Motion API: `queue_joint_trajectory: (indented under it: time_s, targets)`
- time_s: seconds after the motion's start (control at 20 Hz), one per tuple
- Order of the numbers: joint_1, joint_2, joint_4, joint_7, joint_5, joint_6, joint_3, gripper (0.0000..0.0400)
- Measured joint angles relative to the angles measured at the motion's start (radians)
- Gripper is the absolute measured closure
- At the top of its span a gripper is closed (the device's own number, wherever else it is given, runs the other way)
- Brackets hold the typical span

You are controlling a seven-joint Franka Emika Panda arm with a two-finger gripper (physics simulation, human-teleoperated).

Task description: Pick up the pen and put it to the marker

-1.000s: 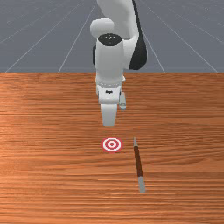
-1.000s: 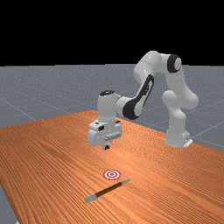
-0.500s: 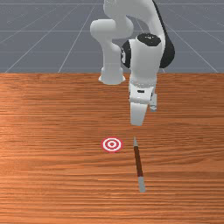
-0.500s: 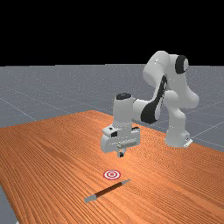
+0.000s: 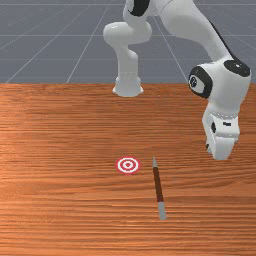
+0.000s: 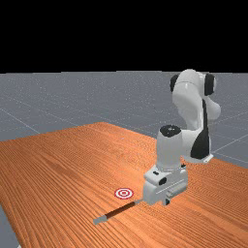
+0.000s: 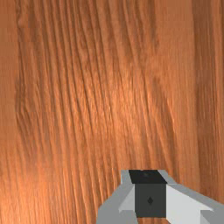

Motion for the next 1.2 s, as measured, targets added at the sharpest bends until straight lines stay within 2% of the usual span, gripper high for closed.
queue_joint_trajectory:
  time_s: [0.05, 0.1, 0.15, 0.2, 0.3, 0.4, 0.45, 0.5, 0.65, 0.7, 0.8, 0.85, 1.2]
  targets:
    - [-0.042, -0.001, -0.093, -0.049, 0.043, 0.172, 0.043, 0.04]
    - [-0.003, 0.064, 0.007, -0.002, 0.001, 0.047, 0.002, 0.04]
    - [0.013, 0.063, -0.025, 0.057, -0.008, 0.118, -0.021, 0.04]
    - [0.016, 0.087, 0.019, 0.026, -0.03, 0.088, -0.027, 0.04]
    - [-0.003, 0.154, 0.141, -0.024, -0.018, 0.042, -0.011, 0.04]
    - [-0.016, 0.321, 0.457, -0.14, -0.029, -0.1, 0.001, 0.04]
    - [-0.046, 0.448, 0.68, -0.113, 0.046, -0.164, 0.047, 0.04]
    - [-0.014, 0.331, 0.468, -0.046, -0.012, -0.107, -0.016, 0.04]
    - [-0.015, 0.332, 0.468, -0.046, -0.012, -0.107, -0.016, 0.04]
    - [-0.014, 0.443, 0.677, -0.058, -0.008, -0.207, -0.017, 0.04]
    - [-0.015, 0.444, 0.676, -0.058, -0.008, -0.207, -0.017, 0.04]
    - [-0.018, 0.481, 0.745, -0.088, -0.01, -0.239, -0.014, 0.04]
    - [-0.105, 0.342, 0.483, -0.222, -0.02, -0.115, -0.008, 0.04]
